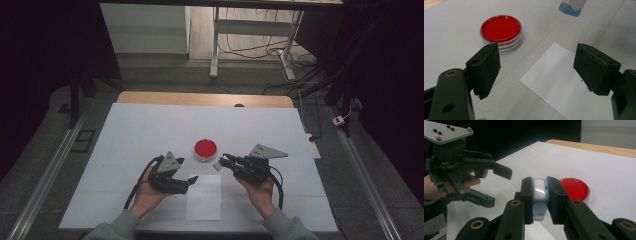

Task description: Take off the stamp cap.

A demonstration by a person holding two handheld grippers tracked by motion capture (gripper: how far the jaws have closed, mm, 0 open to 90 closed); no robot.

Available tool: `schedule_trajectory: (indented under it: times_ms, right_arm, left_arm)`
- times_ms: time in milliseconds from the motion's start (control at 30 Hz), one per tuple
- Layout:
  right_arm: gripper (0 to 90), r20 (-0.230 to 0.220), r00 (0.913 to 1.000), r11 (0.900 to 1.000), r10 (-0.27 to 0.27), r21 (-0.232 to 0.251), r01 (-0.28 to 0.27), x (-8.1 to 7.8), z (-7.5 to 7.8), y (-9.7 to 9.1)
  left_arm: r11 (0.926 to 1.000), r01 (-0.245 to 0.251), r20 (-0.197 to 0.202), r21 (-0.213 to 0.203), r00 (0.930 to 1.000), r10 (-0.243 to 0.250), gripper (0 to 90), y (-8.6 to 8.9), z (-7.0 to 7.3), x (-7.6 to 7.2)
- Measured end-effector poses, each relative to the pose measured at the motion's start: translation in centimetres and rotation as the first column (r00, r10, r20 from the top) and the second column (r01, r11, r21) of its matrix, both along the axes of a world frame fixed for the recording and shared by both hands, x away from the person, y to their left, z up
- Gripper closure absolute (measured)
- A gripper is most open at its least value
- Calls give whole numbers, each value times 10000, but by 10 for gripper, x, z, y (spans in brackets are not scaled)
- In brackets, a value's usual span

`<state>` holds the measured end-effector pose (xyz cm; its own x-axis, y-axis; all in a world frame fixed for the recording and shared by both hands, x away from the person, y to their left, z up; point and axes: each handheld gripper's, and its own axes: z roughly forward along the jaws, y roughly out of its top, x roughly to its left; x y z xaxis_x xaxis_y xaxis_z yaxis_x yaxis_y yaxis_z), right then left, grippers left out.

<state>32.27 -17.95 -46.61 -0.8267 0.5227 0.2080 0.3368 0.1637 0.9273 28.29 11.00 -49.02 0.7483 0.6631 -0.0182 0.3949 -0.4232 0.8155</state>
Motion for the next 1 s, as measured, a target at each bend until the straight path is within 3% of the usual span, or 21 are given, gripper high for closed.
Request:
schedule_trajectory:
  times_ms: [367, 1000]
  right_arm:
    - [751, -42, 10000, 9999, -41, 107, 42, 1, -2, 3]
    - [751, -179, 9998, 9995, -34, 323, 39, 2, -3, 9]
  left_arm:
    - [9995, 259, 82, 157, 9996, -260, 255, -16, -2, 3]
    - [9986, 327, 622, 417, 9974, -353, 301, -42, -1, 8]
